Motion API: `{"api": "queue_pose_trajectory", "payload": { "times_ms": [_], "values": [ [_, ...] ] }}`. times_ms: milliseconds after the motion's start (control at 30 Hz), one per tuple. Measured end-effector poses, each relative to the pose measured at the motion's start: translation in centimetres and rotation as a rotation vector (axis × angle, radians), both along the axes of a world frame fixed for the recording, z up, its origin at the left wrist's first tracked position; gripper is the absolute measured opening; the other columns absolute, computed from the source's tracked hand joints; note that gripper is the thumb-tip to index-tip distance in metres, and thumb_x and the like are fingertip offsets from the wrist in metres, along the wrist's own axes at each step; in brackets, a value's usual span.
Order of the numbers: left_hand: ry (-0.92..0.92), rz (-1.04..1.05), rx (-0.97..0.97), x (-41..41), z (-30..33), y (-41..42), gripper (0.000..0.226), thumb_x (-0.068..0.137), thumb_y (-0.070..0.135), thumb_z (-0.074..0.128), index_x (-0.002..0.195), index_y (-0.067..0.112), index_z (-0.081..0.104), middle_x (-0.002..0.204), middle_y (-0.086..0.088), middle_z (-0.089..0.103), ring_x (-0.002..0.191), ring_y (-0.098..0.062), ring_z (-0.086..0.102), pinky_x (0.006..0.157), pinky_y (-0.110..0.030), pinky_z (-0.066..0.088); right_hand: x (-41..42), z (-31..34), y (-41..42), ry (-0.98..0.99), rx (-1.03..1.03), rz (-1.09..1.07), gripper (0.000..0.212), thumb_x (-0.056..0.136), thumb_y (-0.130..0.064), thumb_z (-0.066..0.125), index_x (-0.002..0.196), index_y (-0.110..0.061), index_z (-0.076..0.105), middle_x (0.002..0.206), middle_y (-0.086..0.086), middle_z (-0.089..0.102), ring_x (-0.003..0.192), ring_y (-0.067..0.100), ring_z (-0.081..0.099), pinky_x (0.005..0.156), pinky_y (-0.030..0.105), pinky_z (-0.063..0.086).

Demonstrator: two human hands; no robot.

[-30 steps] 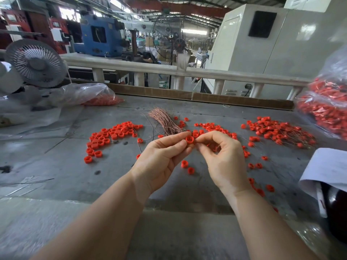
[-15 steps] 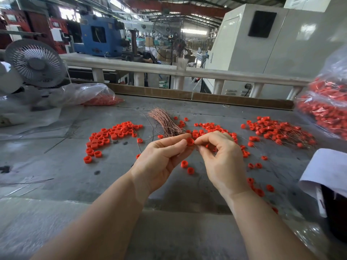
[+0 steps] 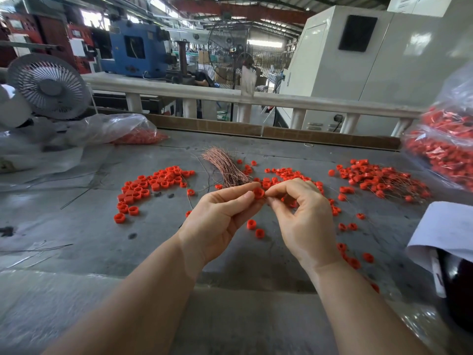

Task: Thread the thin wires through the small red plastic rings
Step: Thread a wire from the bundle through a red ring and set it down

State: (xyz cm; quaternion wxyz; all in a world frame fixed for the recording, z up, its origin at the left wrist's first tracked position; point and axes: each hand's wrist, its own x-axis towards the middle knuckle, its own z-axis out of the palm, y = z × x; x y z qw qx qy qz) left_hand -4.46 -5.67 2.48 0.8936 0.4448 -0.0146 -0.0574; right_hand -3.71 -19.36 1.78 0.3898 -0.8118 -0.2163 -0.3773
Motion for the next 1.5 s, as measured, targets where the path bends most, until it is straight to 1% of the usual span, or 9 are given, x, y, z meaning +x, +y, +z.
{"api": "queue_pose_trajectory", "payload": {
  "times_ms": [400, 567, 867, 1067, 1133, 1200, 1267, 1400, 1500],
  "values": [
    [-0.017, 0.034, 0.052, 0.08, -0.25, -0.10, 0.022, 0.087, -0.006, 0.049, 0.083, 0.001, 0.069, 0.074, -0.009, 0.072, 0.069, -0.010, 0.069, 0.061, -0.015, 0.055, -0.19, 0.09, 0.05, 0.008, 0.005, 0.003, 0.011, 0.075, -0.001, 0.069, 0.072, -0.012, 0.067, 0.073, -0.003, 0.063, 0.074, 0.018, 0.056, 0.072, 0.038, 0.048],
    [-0.026, 0.031, 0.047, 0.08, -0.20, -0.06, 0.030, 0.086, -0.007, 0.049, 0.074, 0.005, 0.074, 0.075, -0.010, 0.072, 0.068, -0.011, 0.069, 0.061, -0.015, 0.054, -0.17, 0.08, 0.09, 0.065, 0.000, 0.016, 0.013, 0.075, 0.001, 0.068, 0.074, -0.011, 0.068, 0.075, -0.002, 0.063, 0.077, 0.021, 0.057, 0.074, 0.039, 0.048],
    [-0.017, 0.016, 0.011, 0.10, -0.23, -0.03, 0.027, 0.086, -0.011, 0.047, 0.082, 0.001, 0.071, 0.077, -0.012, 0.072, 0.068, -0.013, 0.069, 0.062, -0.017, 0.055, -0.11, 0.12, 0.17, 0.100, 0.025, 0.038, 0.016, 0.077, 0.003, 0.066, 0.076, -0.012, 0.069, 0.076, -0.002, 0.062, 0.079, 0.022, 0.058, 0.075, 0.039, 0.049],
    [-0.020, 0.023, 0.018, 0.13, -0.17, -0.09, 0.025, 0.085, -0.013, 0.046, 0.084, 0.000, 0.068, 0.075, -0.012, 0.072, 0.067, -0.012, 0.070, 0.063, -0.017, 0.056, 0.00, 0.15, 0.10, 0.149, 0.080, 0.062, 0.017, 0.078, 0.003, 0.066, 0.076, -0.014, 0.069, 0.077, -0.004, 0.064, 0.079, 0.018, 0.059, 0.075, 0.033, 0.049],
    [-0.024, 0.023, 0.018, 0.14, -0.19, -0.12, 0.025, 0.085, -0.014, 0.047, 0.085, -0.001, 0.068, 0.075, -0.012, 0.072, 0.068, -0.013, 0.070, 0.063, -0.017, 0.056, 0.07, 0.11, 0.04, 0.193, 0.125, 0.078, 0.019, 0.078, 0.002, 0.067, 0.077, -0.016, 0.068, 0.077, -0.004, 0.065, 0.075, 0.013, 0.059, 0.073, 0.027, 0.048],
    [-0.026, 0.024, 0.009, 0.11, -0.22, -0.15, 0.026, 0.084, -0.014, 0.047, 0.082, 0.000, 0.069, 0.075, -0.012, 0.072, 0.068, -0.013, 0.070, 0.062, -0.017, 0.055, 0.10, 0.08, 0.01, 0.228, 0.162, 0.093, 0.019, 0.079, 0.001, 0.067, 0.077, -0.018, 0.067, 0.075, -0.006, 0.065, 0.069, 0.006, 0.057, 0.069, 0.018, 0.045],
    [-0.030, 0.017, -0.004, 0.06, -0.20, -0.17, 0.029, 0.084, -0.014, 0.047, 0.079, 0.002, 0.071, 0.076, -0.012, 0.072, 0.069, -0.013, 0.070, 0.062, -0.017, 0.055, 0.12, 0.07, 0.01, 0.234, 0.182, 0.105, 0.019, 0.079, 0.001, 0.067, 0.076, -0.018, 0.066, 0.072, -0.008, 0.064, 0.066, 0.003, 0.055, 0.065, 0.012, 0.043],
    [-0.044, -0.039, -0.022, -0.10, -0.04, -0.17, 0.035, 0.085, -0.011, 0.046, 0.077, 0.006, 0.076, 0.079, -0.009, 0.073, 0.072, -0.010, 0.070, 0.063, -0.014, 0.054, 0.08, 0.04, 0.15, 0.229, 0.178, 0.128, 0.031, 0.080, 0.002, 0.067, 0.072, -0.027, 0.059, 0.067, -0.012, 0.061, 0.063, -0.002, 0.053, 0.064, 0.011, 0.042],
    [-0.034, -0.054, -0.056, -0.12, 0.08, -0.11, 0.040, 0.088, -0.009, 0.043, 0.073, 0.007, 0.076, 0.078, -0.007, 0.073, 0.072, -0.009, 0.070, 0.062, -0.014, 0.054, 0.07, -0.03, 0.15, 0.188, 0.164, 0.108, 0.036, 0.080, 0.001, 0.067, 0.070, -0.032, 0.056, 0.065, -0.016, 0.059, 0.063, -0.002, 0.053, 0.065, 0.012, 0.043]
  ]
}}
